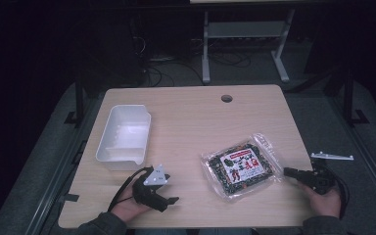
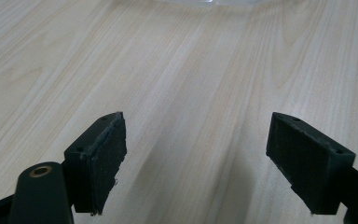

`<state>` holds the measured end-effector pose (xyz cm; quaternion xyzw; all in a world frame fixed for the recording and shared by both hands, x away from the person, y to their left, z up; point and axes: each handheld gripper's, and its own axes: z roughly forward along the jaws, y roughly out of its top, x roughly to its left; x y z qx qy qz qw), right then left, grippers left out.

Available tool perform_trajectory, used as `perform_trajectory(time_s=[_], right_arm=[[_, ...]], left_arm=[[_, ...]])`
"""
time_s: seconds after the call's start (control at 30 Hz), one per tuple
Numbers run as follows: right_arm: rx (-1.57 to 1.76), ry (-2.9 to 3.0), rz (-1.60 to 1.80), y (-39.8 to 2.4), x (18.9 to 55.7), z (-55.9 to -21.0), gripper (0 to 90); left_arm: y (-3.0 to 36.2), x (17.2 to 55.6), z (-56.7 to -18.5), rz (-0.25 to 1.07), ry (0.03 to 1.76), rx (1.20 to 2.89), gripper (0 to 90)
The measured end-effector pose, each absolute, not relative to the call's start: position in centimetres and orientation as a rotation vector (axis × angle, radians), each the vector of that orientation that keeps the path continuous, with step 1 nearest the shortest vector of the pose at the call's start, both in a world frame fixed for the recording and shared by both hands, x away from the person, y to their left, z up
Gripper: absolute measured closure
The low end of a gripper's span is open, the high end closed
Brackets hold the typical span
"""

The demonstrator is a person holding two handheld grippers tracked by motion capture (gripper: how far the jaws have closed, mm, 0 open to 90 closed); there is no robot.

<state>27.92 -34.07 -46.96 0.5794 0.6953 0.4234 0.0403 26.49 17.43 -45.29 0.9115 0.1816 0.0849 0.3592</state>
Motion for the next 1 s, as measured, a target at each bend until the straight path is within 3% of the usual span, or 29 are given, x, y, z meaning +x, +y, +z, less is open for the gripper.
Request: perform_trajectory(time_s=[0.4, 1.0], right_arm=[[1.593, 2.140, 1.377, -33.0, 27.6, -43.3, 89.5], [1.128, 2.332, 1.594, -27.4, 28.7, -35.8, 89.9]], left_arm=[[17.5, 26.9, -45.1, 0.206, 0.486, 2.319, 19.4], [17.1, 28.0, -43.9, 0.176, 0.513, 2.219, 20.0]])
